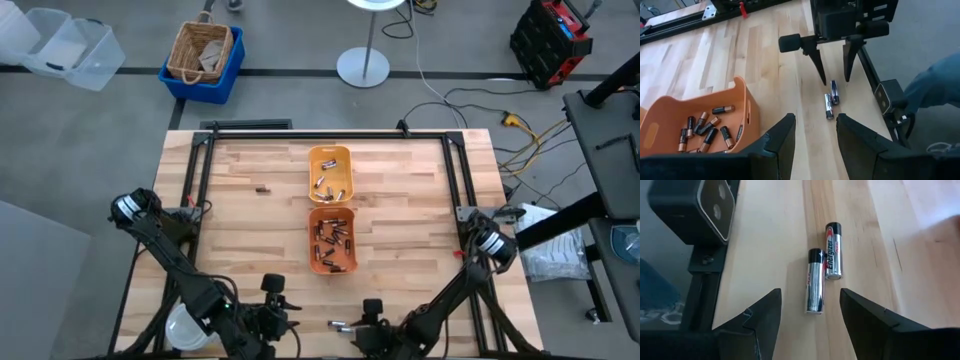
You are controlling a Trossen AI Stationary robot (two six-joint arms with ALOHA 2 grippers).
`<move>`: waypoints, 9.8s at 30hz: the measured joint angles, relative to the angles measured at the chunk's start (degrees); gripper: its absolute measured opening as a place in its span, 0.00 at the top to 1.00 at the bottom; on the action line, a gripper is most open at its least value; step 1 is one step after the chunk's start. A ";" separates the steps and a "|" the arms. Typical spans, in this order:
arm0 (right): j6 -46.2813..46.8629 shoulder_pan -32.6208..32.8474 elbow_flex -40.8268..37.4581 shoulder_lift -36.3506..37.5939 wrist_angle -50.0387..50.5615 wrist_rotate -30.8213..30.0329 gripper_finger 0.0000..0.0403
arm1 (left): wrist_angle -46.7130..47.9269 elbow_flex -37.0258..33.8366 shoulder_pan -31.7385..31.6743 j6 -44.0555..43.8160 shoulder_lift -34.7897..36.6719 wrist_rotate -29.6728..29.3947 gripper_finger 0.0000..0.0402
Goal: Sort batteries
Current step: Put the silver battery into the yellow bin
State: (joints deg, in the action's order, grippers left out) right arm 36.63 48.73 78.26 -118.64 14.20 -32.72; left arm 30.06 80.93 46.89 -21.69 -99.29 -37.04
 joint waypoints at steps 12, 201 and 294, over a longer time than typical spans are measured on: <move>0.91 0.00 0.00 -1.45 0.02 -0.32 0.52 | 0.01 0.00 0.02 -0.64 0.00 0.00 0.69; -59.10 -16.56 -10.71 24.56 -29.51 8.44 0.90 | -16.85 -2.86 -1.39 0.24 -0.11 -23.95 0.71; -28.23 -27.99 -19.57 49.36 13.82 1.48 0.50 | 5.09 -2.82 -42.79 24.57 11.91 19.36 0.93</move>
State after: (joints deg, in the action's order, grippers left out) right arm 8.40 20.74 58.69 -69.28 28.02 -31.24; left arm 35.15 78.11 4.11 2.87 -87.37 -17.67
